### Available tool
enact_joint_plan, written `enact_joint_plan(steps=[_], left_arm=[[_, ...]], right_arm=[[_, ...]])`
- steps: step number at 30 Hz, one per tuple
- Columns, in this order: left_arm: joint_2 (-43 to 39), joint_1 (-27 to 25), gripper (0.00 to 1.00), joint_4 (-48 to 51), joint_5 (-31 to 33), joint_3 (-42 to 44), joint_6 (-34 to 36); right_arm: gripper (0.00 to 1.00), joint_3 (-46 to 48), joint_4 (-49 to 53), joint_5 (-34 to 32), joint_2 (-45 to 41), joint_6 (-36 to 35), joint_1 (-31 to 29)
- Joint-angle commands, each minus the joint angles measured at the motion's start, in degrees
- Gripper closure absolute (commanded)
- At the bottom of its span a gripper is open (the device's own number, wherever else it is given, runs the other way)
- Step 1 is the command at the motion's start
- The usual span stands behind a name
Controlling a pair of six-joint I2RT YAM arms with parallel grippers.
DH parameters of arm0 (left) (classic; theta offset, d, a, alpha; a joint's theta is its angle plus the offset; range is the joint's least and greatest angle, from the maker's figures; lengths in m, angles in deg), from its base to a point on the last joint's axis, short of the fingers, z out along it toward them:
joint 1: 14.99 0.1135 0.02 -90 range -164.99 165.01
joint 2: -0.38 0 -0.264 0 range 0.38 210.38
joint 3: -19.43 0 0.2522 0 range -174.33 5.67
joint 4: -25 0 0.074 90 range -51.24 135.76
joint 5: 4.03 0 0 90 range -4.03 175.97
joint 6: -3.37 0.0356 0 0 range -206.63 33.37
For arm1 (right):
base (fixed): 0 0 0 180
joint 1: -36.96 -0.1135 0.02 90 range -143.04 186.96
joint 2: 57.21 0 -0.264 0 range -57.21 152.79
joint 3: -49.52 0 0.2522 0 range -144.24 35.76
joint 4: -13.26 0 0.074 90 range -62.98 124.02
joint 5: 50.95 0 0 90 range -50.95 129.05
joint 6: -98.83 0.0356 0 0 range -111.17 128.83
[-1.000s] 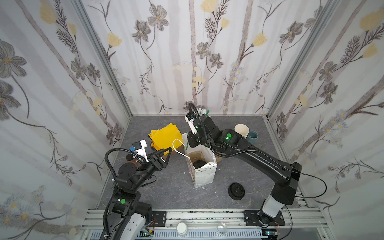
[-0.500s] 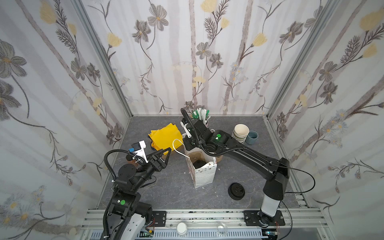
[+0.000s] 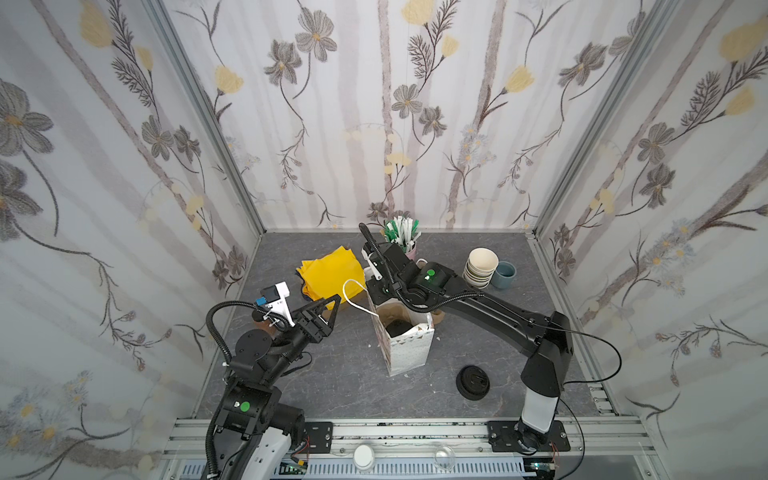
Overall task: Pack the takeout coffee
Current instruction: 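Lower the straw packet into the bag and open the right gripper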
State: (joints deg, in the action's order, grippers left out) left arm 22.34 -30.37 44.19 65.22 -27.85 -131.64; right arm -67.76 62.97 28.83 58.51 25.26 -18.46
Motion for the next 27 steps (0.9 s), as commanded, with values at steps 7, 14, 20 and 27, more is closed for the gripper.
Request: enact_joint_plan(steps=[7, 14, 20, 27], left_arm=[[-0.5, 0.0, 0.19, -1.5, 1.9, 0.3, -0.6], [-0.8, 0.0, 0.19, -1.4, 2.1, 0.4, -0.7], [-0.7, 0.0, 0.19, -1.4, 2.5, 0.6, -1.0], [-0.2, 0.0, 0.19, -1.4, 2.2, 0.1, -0.5]], right_arm=[[0.91, 0.3, -1.5, 1.0, 0.5, 0.6, 0.0], [0.92, 1.0, -1.4, 1.4, 1.2, 0.7, 0.1], [0.93, 1.7, -1.2, 1.7, 1.3, 0.7, 0.1], [0.91, 2.1, -1.1, 1.9, 1.6, 0.7, 0.4]])
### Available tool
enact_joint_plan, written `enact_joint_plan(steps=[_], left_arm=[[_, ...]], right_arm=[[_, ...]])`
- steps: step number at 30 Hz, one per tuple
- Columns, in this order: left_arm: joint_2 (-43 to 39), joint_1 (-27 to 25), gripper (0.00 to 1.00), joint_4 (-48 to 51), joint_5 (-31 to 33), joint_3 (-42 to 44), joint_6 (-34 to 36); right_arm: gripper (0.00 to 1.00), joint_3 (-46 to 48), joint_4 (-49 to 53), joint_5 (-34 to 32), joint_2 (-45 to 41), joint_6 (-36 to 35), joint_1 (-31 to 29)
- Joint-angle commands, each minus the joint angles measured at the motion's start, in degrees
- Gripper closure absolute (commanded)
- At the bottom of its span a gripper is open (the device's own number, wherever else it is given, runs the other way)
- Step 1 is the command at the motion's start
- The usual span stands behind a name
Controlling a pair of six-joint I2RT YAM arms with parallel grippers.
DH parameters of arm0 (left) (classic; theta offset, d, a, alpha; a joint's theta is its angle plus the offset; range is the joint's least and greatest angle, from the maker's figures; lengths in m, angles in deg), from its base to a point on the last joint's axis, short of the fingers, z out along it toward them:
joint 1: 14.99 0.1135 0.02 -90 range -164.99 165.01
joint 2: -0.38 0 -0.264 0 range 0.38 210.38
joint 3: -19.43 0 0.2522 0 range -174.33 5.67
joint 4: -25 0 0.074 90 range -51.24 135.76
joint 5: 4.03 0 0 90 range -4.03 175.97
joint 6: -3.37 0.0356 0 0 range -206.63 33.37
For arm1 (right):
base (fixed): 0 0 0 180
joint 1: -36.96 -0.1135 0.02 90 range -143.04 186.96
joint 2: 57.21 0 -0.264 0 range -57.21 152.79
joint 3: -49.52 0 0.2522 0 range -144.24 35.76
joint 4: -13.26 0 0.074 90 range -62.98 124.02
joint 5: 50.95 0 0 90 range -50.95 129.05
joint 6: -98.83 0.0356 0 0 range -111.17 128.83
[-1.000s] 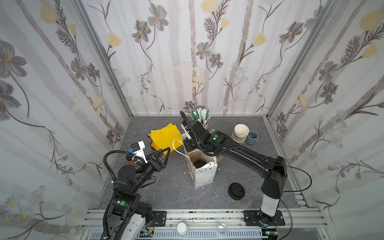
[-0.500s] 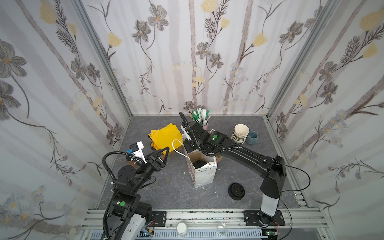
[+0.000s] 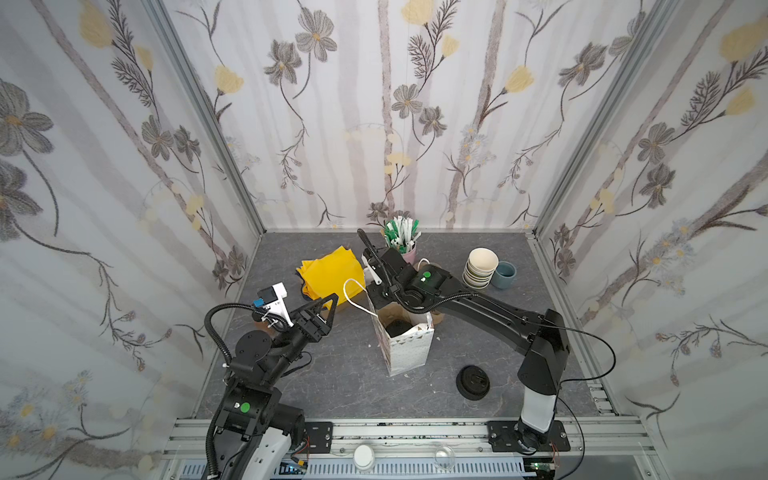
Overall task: Pack the takeout coffee
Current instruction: 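Lower the straw packet into the bag and open the right gripper, then lift the right gripper from the bag while the left reaches for napkins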
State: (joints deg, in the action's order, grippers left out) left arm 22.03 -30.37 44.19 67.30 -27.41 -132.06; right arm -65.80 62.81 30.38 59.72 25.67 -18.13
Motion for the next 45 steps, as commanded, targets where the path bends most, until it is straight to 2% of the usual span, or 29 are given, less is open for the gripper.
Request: enact_joint_plan(steps=[1, 4, 12, 15, 24, 28, 35, 40, 45], left_arm=[[0.1, 0.0, 0.19, -1.4, 0.2, -0.4, -0.2], [0.2, 0.0, 0.19, -1.4, 0.3, -0.4, -0.2], [0.5, 0.0, 0.19, -1.4, 0.9, -0.3, -0.5], [0.7, 0.0, 0.19, -1.4, 0.9, -0.1, -0.5], [1.7, 0.1, 0.21, -1.0, 2.2, 0.6, -1.2], [4.5, 0.0, 0.22, 4.3, 7.1, 0.4, -1.9], [10.1, 0.1, 0.21, 8.4, 15.7, 0.9, 1.1], [17.3, 0.2, 0.19, 8.7, 19.9, 0.0, 4.3], [25.0, 1.3, 0.15, 8.6, 22.6, -3.1, 9.3]], right_arm=[[0.90, 0.1, -1.1, 0.3, 0.4, 0.3, 0.2], [0.84, -0.5, -1.0, 0.4, -0.1, 0.4, 0.1], [0.54, -3.2, -0.2, 0.2, -4.3, 0.3, -0.1], [0.48, -3.6, -0.5, 0.1, -6.6, 0.1, -0.1], [0.48, -4.7, -3.3, -0.4, -18.2, -2.7, -0.6], [0.48, 3.8, -9.5, -1.5, -29.0, -3.9, -0.7], [0.47, 21.6, -16.4, -8.6, -47.5, -3.9, -0.5], [0.47, 30.8, -17.0, -11.3, -55.0, -1.9, -0.1], [0.47, 37.8, -17.0, -11.5, -58.8, 0.8, 0.2]])
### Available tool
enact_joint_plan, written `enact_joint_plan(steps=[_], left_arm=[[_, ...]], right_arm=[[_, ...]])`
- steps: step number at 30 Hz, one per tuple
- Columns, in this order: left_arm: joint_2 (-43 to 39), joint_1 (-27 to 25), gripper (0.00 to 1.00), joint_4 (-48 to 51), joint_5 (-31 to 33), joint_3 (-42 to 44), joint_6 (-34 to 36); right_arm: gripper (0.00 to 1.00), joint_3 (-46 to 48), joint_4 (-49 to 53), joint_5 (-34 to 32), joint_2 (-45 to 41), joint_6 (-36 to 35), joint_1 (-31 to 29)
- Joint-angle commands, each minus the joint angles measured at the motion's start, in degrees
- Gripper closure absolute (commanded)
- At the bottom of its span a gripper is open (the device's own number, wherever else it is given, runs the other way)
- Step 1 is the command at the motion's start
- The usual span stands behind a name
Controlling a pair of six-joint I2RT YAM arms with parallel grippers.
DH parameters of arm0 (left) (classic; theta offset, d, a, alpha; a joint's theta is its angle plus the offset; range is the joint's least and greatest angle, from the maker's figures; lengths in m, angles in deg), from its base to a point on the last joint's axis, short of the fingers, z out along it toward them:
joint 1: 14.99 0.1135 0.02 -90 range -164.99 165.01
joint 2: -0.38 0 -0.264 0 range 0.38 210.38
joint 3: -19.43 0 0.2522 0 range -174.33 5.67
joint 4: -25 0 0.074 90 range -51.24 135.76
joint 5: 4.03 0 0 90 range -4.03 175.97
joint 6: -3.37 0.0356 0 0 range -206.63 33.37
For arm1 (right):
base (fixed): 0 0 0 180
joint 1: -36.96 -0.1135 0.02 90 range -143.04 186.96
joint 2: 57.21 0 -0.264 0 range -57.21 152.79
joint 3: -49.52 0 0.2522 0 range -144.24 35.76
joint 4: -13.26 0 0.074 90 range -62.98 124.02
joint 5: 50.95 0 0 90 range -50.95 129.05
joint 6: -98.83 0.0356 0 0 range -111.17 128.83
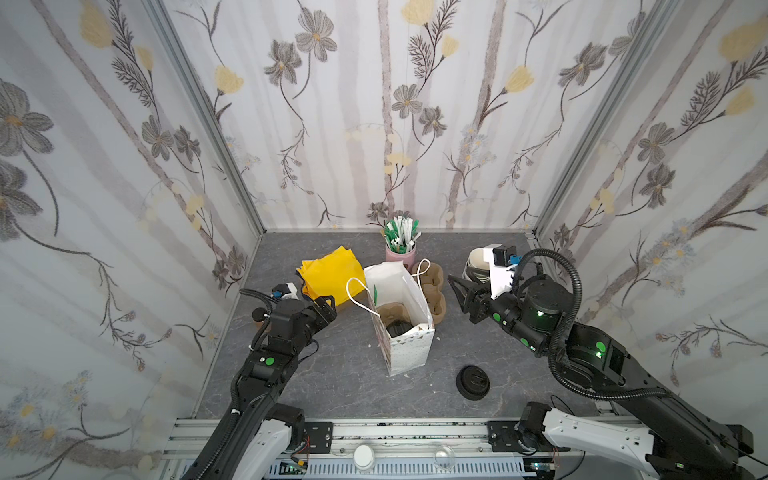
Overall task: Pack the takeout coffee
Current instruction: 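Lift the right gripper from the bag while the left reaches for napkins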
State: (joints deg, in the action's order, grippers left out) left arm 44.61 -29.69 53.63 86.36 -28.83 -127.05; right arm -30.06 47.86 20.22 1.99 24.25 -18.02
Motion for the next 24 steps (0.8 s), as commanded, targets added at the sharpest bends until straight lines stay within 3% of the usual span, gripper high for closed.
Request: enact_joint_plan(steps=[1, 3, 9, 14, 19, 24], left_arm=[[4.4, 1.1, 0.14, -0.8, 4.0, -2.7, 5.9], [8.4, 3.2, 0.14, -0.8, 3.8, -4.8, 8.4], [22.4, 9.7, 0.14, -1.1, -4.3, -12.2, 15.3], [33.5, 12.3, 0.22, -1.5, -7.6, -17.9, 19.4], [43.0, 15.3, 0.32, -2.2, -12.5, -22.1, 19.5], [48.3, 15.4, 0.34, -4.3, -14.1, -25.1, 18.3]], right_arm=[[0.47, 3.2, -2.2, -1.3, -1.5, 2.8, 0.1], [0.47, 5.0, -2.7, -1.1, -2.4, 3.5, 0.2], [0.47, 9.0, -5.4, 0.6, -4.7, 4.6, 0.3], [0.47, 10.7, -6.9, 1.2, -6.1, 5.1, 0.4], [0.47, 12.6, -8.4, 2.2, -7.4, 5.9, 0.4], [0.47, 14.3, -9.1, 3.4, -8.0, 7.2, 0.4]])
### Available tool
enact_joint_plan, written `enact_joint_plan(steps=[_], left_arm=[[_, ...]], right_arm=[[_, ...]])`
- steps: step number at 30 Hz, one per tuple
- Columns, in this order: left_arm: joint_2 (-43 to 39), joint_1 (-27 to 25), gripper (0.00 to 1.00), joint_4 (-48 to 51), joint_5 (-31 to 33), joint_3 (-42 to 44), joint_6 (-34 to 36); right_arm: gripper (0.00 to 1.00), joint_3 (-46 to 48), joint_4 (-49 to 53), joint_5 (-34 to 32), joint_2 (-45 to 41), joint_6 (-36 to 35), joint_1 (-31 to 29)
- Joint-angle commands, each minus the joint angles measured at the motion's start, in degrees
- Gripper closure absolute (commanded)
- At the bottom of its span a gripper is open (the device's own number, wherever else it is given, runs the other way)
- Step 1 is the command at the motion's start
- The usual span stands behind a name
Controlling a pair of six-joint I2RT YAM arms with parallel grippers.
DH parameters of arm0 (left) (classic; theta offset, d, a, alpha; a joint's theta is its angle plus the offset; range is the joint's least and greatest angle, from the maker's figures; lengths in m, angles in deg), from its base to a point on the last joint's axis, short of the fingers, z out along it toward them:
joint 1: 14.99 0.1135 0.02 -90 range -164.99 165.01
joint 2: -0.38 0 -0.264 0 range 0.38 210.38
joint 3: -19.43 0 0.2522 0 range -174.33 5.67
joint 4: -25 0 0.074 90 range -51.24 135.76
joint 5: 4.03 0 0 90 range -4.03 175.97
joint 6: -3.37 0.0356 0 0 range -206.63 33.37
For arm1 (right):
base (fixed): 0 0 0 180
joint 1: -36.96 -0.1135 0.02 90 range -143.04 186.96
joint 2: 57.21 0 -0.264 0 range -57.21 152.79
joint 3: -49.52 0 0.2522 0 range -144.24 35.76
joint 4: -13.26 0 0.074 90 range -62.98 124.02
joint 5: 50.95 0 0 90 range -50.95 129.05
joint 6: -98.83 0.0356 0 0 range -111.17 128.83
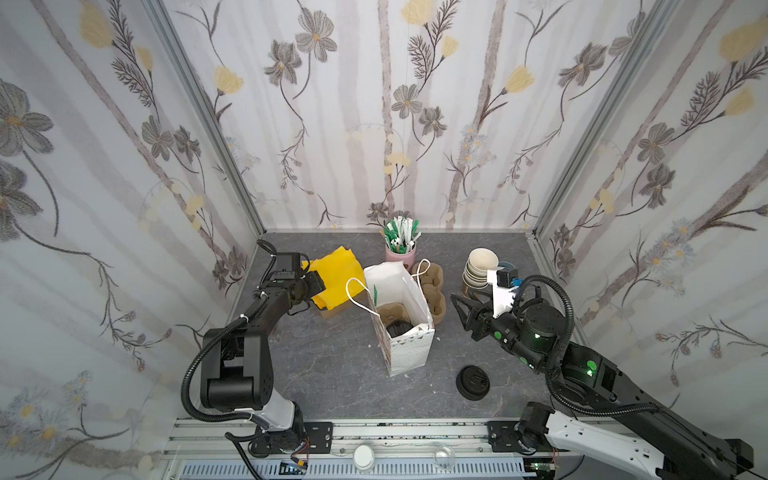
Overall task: Pack the takeout coffee
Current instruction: 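Lift the right gripper from the bag while the left reaches for napkins, then pinch the top yellow napkin with the left gripper and lift it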
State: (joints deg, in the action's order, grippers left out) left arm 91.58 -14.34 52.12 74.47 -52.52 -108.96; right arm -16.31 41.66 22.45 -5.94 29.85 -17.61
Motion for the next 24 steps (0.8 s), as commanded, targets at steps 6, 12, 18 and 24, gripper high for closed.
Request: enact_joint_plan(steps=[6, 12, 18, 24], left_arm=[[5.3, 0.1, 0.40, -3.2, 0.1, -4.5, -0.4], [5.7, 0.1, 0.39, -3.7, 4.2, -4.4, -2.4], [5.9, 0.1, 0.34, -4.6, 4.3, -3.7, -3.4], [7.5, 0.1, 0.41, -5.2, 2.6, -3.4, -3.3]], right_arm=[[0.48, 1.0, -3.3, 1.8, 0.1, 2.4, 0.0], [0.47, 0.6, -3.3, 1.8, 0.4, 2.4, 0.1], [0.47, 0.2, -3.4, 1.9, 1.1, 2.3, 0.0], [0.47, -0.1, -3.6, 2.1, 1.5, 2.4, 0.0]])
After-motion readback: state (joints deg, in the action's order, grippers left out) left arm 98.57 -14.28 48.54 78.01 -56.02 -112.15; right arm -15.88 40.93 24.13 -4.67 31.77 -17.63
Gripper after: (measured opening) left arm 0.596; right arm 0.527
